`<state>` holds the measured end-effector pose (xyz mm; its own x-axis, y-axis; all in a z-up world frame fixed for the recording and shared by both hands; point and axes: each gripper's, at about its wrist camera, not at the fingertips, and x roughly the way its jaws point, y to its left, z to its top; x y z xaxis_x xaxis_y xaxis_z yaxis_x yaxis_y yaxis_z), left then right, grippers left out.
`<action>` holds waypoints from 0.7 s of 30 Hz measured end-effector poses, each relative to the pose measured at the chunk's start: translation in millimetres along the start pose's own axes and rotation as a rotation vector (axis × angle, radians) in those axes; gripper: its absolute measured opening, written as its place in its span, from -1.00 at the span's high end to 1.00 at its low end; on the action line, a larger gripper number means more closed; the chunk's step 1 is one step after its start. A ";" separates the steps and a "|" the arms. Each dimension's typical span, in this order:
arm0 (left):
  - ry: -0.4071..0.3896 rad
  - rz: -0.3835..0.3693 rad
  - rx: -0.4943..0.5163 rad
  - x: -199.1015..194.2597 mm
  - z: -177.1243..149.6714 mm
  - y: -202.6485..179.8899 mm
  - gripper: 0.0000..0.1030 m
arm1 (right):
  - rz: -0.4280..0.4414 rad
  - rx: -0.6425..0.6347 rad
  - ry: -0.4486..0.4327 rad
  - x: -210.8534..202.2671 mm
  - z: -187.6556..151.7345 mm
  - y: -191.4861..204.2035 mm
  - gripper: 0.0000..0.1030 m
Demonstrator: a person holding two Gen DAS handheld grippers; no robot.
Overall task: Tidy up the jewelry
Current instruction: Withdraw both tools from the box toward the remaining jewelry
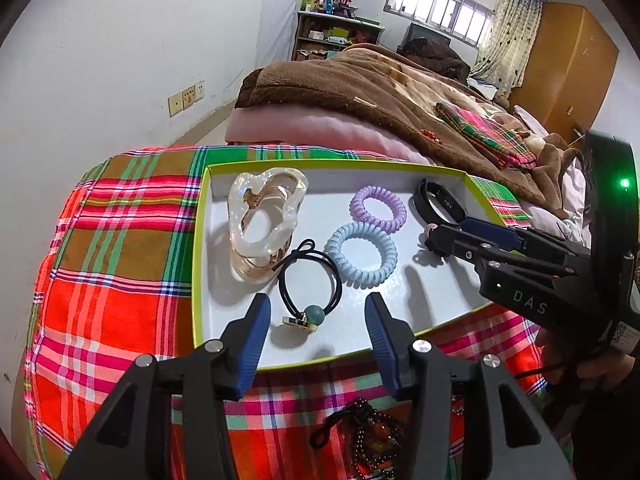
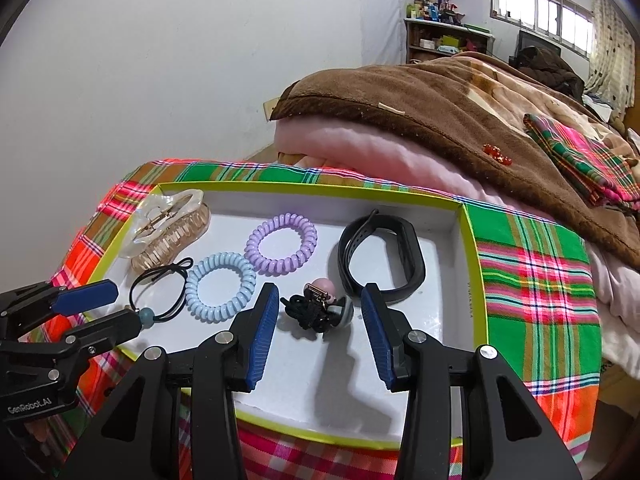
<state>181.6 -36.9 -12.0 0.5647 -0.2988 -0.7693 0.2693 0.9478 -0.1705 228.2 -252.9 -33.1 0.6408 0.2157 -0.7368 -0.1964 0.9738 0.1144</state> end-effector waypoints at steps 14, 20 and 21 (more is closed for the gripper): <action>-0.051 -0.015 -0.013 -33.9 -5.3 -1.3 -0.05 | 0.015 0.010 -0.058 -38.2 -9.1 4.2 -0.06; -0.066 -0.018 -0.017 -48.1 -13.3 -1.2 -0.06 | 0.017 0.017 -0.080 -57.8 -17.9 5.0 -0.06; -0.066 -0.016 -0.017 -50.4 -15.0 -0.6 -0.06 | 0.017 0.018 -0.083 -60.5 -19.3 5.4 -0.06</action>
<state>141.3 -20.7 17.6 0.6112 -0.3199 -0.7240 0.2655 0.9445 -0.1933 174.0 -262.1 -0.8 0.6968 0.2365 -0.6772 -0.1950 0.9710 0.1385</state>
